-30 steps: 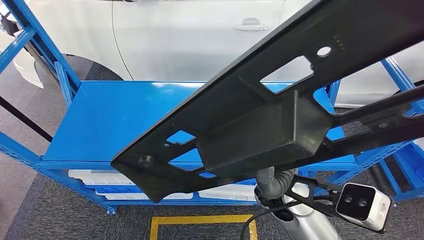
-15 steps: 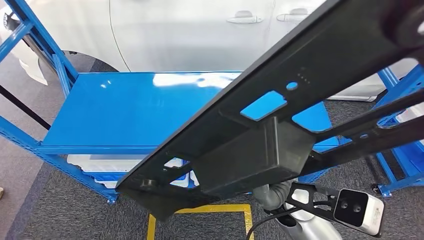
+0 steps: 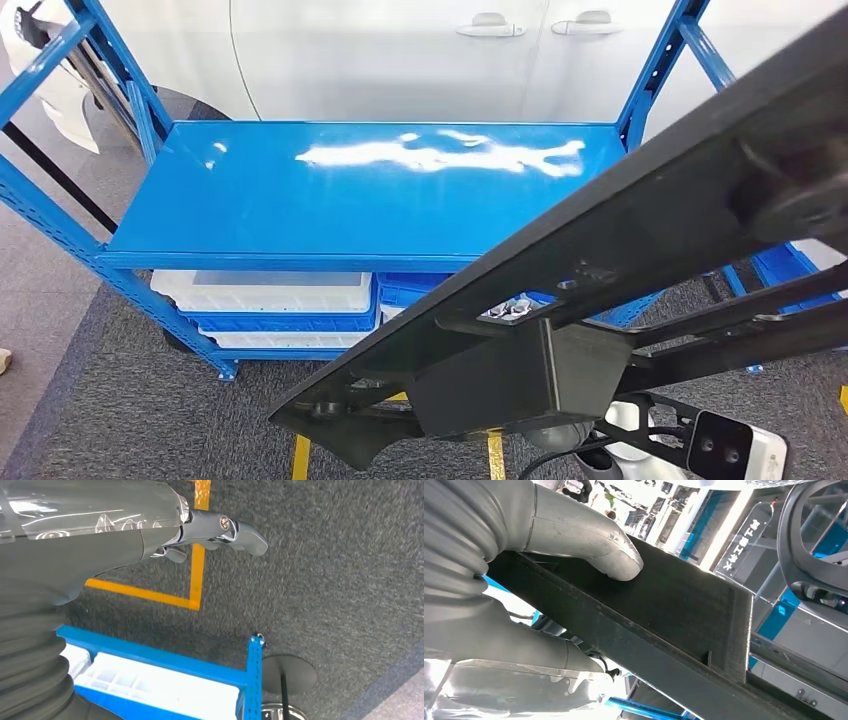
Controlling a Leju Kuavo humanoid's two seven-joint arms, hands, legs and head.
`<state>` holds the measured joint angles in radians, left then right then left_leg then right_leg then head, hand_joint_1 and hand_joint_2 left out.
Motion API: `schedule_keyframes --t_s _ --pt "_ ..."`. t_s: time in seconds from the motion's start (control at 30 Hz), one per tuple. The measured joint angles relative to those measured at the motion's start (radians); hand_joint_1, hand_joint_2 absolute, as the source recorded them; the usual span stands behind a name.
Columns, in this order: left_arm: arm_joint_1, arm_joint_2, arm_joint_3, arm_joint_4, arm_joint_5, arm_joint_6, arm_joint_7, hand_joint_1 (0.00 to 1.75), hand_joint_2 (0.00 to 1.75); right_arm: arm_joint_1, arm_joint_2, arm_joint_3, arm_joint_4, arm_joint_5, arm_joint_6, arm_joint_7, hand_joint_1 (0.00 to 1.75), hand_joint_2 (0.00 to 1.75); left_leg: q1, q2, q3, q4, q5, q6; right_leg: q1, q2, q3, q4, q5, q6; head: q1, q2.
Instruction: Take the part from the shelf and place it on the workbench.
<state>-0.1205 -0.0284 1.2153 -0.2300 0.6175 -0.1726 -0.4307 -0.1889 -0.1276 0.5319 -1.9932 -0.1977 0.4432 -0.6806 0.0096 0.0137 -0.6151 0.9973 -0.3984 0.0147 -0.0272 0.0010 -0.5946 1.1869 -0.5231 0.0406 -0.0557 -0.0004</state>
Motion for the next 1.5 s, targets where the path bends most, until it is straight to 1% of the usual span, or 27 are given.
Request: schedule_keyframes --t_s 0.07,0.1,0.2,0.23,0.27,0.33,0.37,0.4,0.43,0.5,0.57,0.63,0.7,0.73,0.77,0.87,0.9,0.93,0.97,1.03,1.1,1.2,1.27,1.37,1.4,1.43,1.5 --pt "0.0 0.0 -0.006 0.0 0.0 -0.004 -0.002 0.0 1.75 0.009 0.002 -0.016 -0.009 0.002 0.011 0.0 1.75 1.75 0.001 -0.001 -0.027 0.022 0.01 -0.013 0.0 0.005 0.085 -0.122 -0.006 -0.005 0.0 0.0" --pt "0.0 0.0 -0.009 0.0 0.0 -0.005 -0.003 0.0 1.75 0.014 0.003 -0.023 -0.013 0.002 0.016 0.0 1.75 1.75 0.001 -0.002 -0.034 0.029 0.015 -0.02 0.003 0.007 0.103 -0.153 -0.017 -0.013 0.0 0.0" --pt "0.001 0.0 -0.012 0.0 0.0 -0.008 -0.004 0.0 1.75 0.022 0.004 -0.039 -0.019 0.002 0.022 0.0 1.75 1.75 0.005 -0.004 -0.042 0.032 0.022 -0.042 0.007 0.009 0.091 -0.161 -0.002 -0.044 0.0 0.0" --pt "0.001 0.0 -0.012 0.0 0.0 -0.008 -0.005 0.0 1.75 0.024 0.006 -0.042 -0.019 0.002 0.022 0.0 1.75 1.75 0.007 -0.004 -0.05 0.049 -0.001 -0.048 0.007 0.008 0.082 -0.162 0.008 -0.054 0.0 0.0" --pt "0.002 0.0 -0.012 0.0 0.0 -0.008 -0.005 0.0 1.75 0.025 0.007 -0.044 -0.019 0.002 0.023 0.0 1.75 1.75 0.008 -0.005 -0.063 0.086 -0.043 -0.052 0.006 0.006 0.072 -0.164 0.02 -0.062 0.0 0.0" --pt "0.002 0.0 -0.012 0.0 0.0 -0.008 -0.006 0.0 1.75 0.027 0.01 -0.048 -0.019 0.002 0.027 0.0 1.75 1.75 0.01 -0.005 -0.094 0.205 -0.142 -0.057 0.008 0.005 0.045 -0.163 0.042 -0.07 0.0 0.0" --pt "0.001 0.0 -0.012 0.0 0.0 -0.008 -0.007 0.0 1.75 0.029 0.012 -0.05 -0.019 0.002 0.032 0.0 1.75 1.75 0.01 -0.005 -0.103 0.264 -0.169 -0.059 0.011 0.005 0.031 -0.162 0.053 -0.071 0.0 0.0" --pt "0.001 0.0 -0.012 0.0 0.0 -0.008 -0.008 0.0 1.75 0.031 0.012 -0.051 -0.019 0.001 0.037 0.0 1.75 1.75 0.01 -0.005 -0.1 0.3 -0.173 -0.059 0.013 0.005 0.016 -0.162 0.064 -0.071 0.0 0.0" --pt "0.001 0.0 -0.012 0.0 0.0 -0.009 -0.009 0.0 1.75 0.033 0.012 -0.054 -0.02 -0.001 0.044 0.0 1.75 1.75 0.01 -0.005 -0.083 0.306 -0.156 -0.058 0.015 0.005 0.001 -0.161 0.075 -0.07 0.0 0.0" --pt "0.0 0.0 -0.013 0.0 0.0 -0.009 -0.011 0.0 1.75 0.034 0.014 -0.061 -0.023 -0.009 0.06 0.0 1.75 1.75 0.008 -0.005 0.003 0.215 -0.106 -0.048 0.018 0.006 -0.024 -0.16 0.093 -0.066 0.0 0.0" --pt "-0.003 0.002 -0.013 0.0 0.0 -0.009 -0.011 0.0 1.75 0.034 0.018 -0.071 -0.029 -0.02 0.08 0.0 1.75 1.75 0.002 -0.004 0.11 0.069 -0.109 -0.033 0.021 0.004 -0.038 -0.159 0.108 -0.058 0.0 0.0" --pt "-0.005 0.004 -0.013 0.0 0.0 -0.008 -0.009 0.0 1.75 0.033 0.024 -0.081 -0.033 -0.027 0.098 0.0 1.75 1.75 -0.006 -0.003 0.153 -0.005 -0.13 -0.022 0.02 0.001 -0.038 -0.162 0.12 -0.046 0.0 0.0" --pt "-0.003 0.004 -0.013 0.0 0.0 -0.007 -0.008 0.0 1.75 0.033 0.029 -0.09 -0.033 -0.031 0.111 0.0 1.75 1.75 -0.007 -0.002 0.148 -0.017 -0.118 -0.011 0.017 -0.001 -0.038 -0.162 0.126 -0.033 0.0 0.0" --pt "-0.002 0.004 -0.013 0.0 0.0 -0.006 -0.007 0.0 1.75 0.033 0.032 -0.094 -0.033 -0.031 0.115 0.0 1.75 1.75 -0.005 0.0 0.145 -0.021 -0.108 -0.005 0.016 0.0 -0.045 -0.147 0.114 -0.028 0.0 0.0" --pt "-0.001 0.003 -0.013 0.0 0.0 -0.006 -0.006 0.0 1.75 0.034 0.036 -0.096 -0.034 -0.03 0.117 0.0 1.75 1.75 -0.003 0.002 0.14 -0.025 -0.099 0.001 0.016 0.0 -0.059 -0.113 0.085 -0.024 0.0 0.0" --pt "0.003 -0.001 -0.013 0.0 0.0 -0.006 -0.004 0.0 1.75 0.036 0.045 -0.099 -0.034 -0.025 0.123 0.0 1.75 1.75 -0.003 0.004 0.116 -0.024 -0.078 0.008 0.013 0.0 -0.124 0.068 -0.03 -0.016 0.0 0.0" --pt "0.004 -0.003 -0.013 0.0 0.0 -0.005 -0.003 0.0 1.75 0.037 0.048 -0.099 -0.034 -0.023 0.126 0.0 1.75 1.75 -0.004 0.004 0.108 -0.022 -0.074 0.008 0.013 0.0 -0.13 0.103 -0.043 -0.015 0.0 0.0" --pt "0.005 -0.005 -0.013 0.0 0.0 -0.005 -0.003 0.0 1.75 0.037 0.052 -0.099 -0.034 -0.022 0.129 0.0 1.75 1.75 -0.004 0.004 0.102 -0.018 -0.07 0.006 0.013 -0.001 -0.118 0.102 -0.037 -0.014 0.0 0.0" --pt "0.006 -0.006 -0.013 0.0 0.0 -0.005 -0.002 0.0 1.75 0.037 0.056 -0.099 -0.034 -0.022 0.131 0.0 1.75 1.75 -0.003 0.004 0.096 -0.013 -0.068 0.005 0.012 -0.001 -0.088 0.065 -0.015 -0.015 0.0 0.0" --pt "0.006 -0.009 -0.013 0.0 0.0 -0.005 -0.002 0.0 1.75 0.036 0.065 -0.1 -0.034 -0.018 0.135 0.0 1.75 1.75 -0.005 0.003 0.087 -0.001 -0.07 -0.001 0.013 0.0 -0.005 -0.069 0.033 -0.02 0.0 0.0" --pt "0.005 -0.01 -0.013 0.0 0.0 -0.005 -0.002 0.0 1.75 0.036 0.077 -0.103 -0.039 -0.012 0.144 0.0 1.75 1.75 -0.008 0.003 0.077 0.012 -0.071 -0.011 0.015 0.001 0.034 -0.147 0.047 -0.032 0.0 0.0" --pt "0.004 -0.01 -0.013 0.0 0.0 -0.005 -0.003 0.0 1.75 0.038 0.094 -0.109 -0.055 -0.01 0.158 0.0 1.75 1.75 -0.007 0.002 0.069 0.018 -0.071 -0.029 0.017 0.003 0.029 -0.156 0.049 -0.053 0.0 0.0" --pt "0.004 -0.011 -0.013 0.0 0.0 -0.005 -0.003 0.0 1.75 0.039 0.105 -0.111 -0.062 -0.018 0.17 0.0 1.75 1.75 -0.004 -0.001 0.051 0.058 -0.101 -0.04 0.015 0.004 0.028 -0.161 0.055 -0.065 0.0 0.0" --pt "0.005 -0.011 -0.013 0.0 0.0 -0.004 -0.001 0.0 1.75 0.042 0.12 -0.118 -0.067 -0.036 0.188 0.0 1.75 1.75 -0.001 -0.003 -0.027 0.237 -0.193 -0.051 0.015 0.011 0.022 -0.162 0.06 -0.074 0.0 0.0" --pt "0.006 -0.011 -0.013 0.0 0.0 -0.004 -0.001 0.0 1.75 0.043 0.124 -0.122 -0.068 -0.04 0.193 0.0 1.75 1.75 0.0 -0.003 -0.046 0.281 -0.204 -0.052 0.016 0.016 0.02 -0.161 0.062 -0.074 0.0 0.0" --pt "0.007 -0.012 -0.013 0.0 0.0 -0.003 0.0 0.0 1.75 0.043 0.126 -0.125 -0.068 -0.042 0.198 0.0 1.75 1.75 0.0 -0.003 -0.047 0.289 -0.195 -0.051 0.016 0.022 0.019 -0.161 0.063 -0.074 0.0 0.0" --pt "0.008 -0.012 -0.013 0.0 0.0 -0.002 0.001 0.0 1.75 0.044 0.13 -0.131 -0.068 -0.043 0.202 0.0 1.75 1.75 0.001 -0.013 0.002 0.193 -0.131 -0.044 0.016 0.039 0.019 -0.161 0.066 -0.071 0.0 0.0"
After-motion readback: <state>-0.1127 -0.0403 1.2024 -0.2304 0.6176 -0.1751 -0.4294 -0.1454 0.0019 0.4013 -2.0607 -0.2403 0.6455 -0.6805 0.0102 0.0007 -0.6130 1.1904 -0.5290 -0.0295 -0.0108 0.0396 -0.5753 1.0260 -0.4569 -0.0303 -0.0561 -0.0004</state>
